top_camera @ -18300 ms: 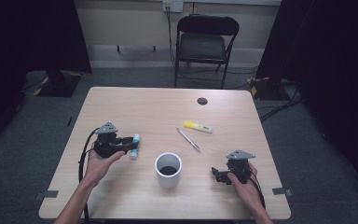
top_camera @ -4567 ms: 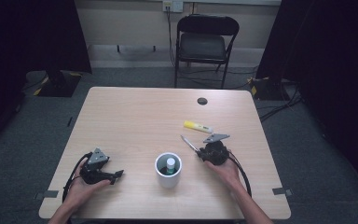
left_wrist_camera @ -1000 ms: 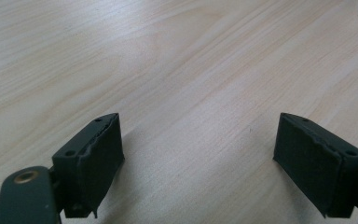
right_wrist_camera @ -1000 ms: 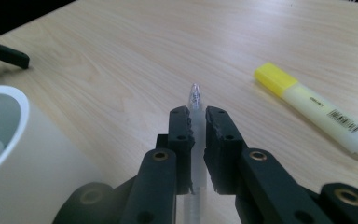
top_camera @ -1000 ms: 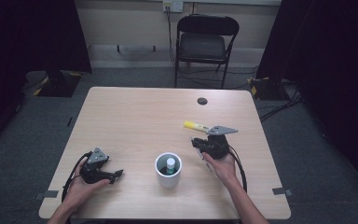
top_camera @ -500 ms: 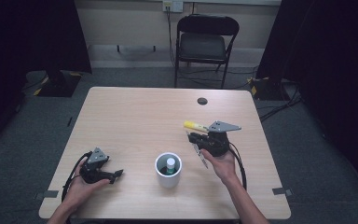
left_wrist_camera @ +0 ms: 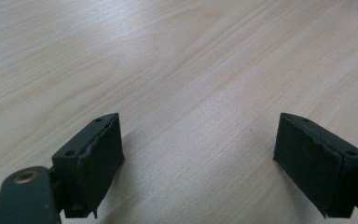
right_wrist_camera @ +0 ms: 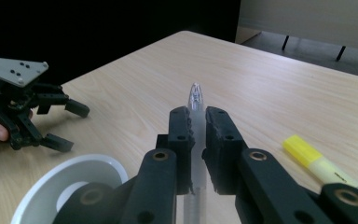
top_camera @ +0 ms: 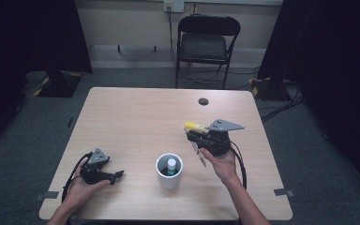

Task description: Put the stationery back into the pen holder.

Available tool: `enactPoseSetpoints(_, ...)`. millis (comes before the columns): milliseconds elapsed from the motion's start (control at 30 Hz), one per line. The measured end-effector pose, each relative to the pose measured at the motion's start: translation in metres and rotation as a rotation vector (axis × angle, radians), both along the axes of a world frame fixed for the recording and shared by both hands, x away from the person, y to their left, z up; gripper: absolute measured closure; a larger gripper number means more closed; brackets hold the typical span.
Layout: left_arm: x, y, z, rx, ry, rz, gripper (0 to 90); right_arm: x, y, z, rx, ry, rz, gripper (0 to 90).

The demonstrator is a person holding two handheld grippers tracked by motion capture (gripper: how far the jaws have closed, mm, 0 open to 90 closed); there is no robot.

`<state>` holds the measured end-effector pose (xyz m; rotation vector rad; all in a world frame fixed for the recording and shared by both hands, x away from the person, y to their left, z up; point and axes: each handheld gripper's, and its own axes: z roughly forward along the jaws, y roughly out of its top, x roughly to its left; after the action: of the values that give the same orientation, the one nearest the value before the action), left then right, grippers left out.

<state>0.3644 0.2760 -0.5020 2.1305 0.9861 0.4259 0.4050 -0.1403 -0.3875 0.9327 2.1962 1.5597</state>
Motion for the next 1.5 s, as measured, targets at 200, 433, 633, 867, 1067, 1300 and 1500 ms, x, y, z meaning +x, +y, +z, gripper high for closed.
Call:
enactPoseSetpoints(200,0.0,0.0,0.0,0.0,0.0,0.0,14.9,-0.001,0.003,0.008,0.026,-0.003,0.018,80.7)
enactPoseSetpoints(433,0.0,0.0,0.0,0.0,0.0,0.0,14.9,-0.006,0.012,0.021,0.048,-0.025,0.044,80.7)
enactPoseSetpoints(633,0.0,0.0,0.0,0.0,0.001,-0.002,14.9,-0.005,0.022,0.031,0.06,-0.037,0.072,80.7)
enactPoseSetpoints(867,0.0,0.0,0.0,0.0,0.001,-0.002,14.9,-0.005,0.033,0.035,0.08,-0.046,0.092,80.6)
enactPoseSetpoints(1067,0.0,0.0,0.0,0.0,0.0,-0.004,14.8,-0.009,0.043,0.044,0.093,-0.056,0.122,80.6)
enactPoseSetpoints(1300,0.0,0.0,0.0,0.0,0.0,-0.005,14.8,-0.012,0.066,0.045,0.093,-0.062,0.171,80.6)
enactPoseSetpoints(1500,0.0,0.0,0.0,0.001,0.001,-0.006,14.8,-0.013,0.083,0.043,0.094,-0.057,0.204,80.6)
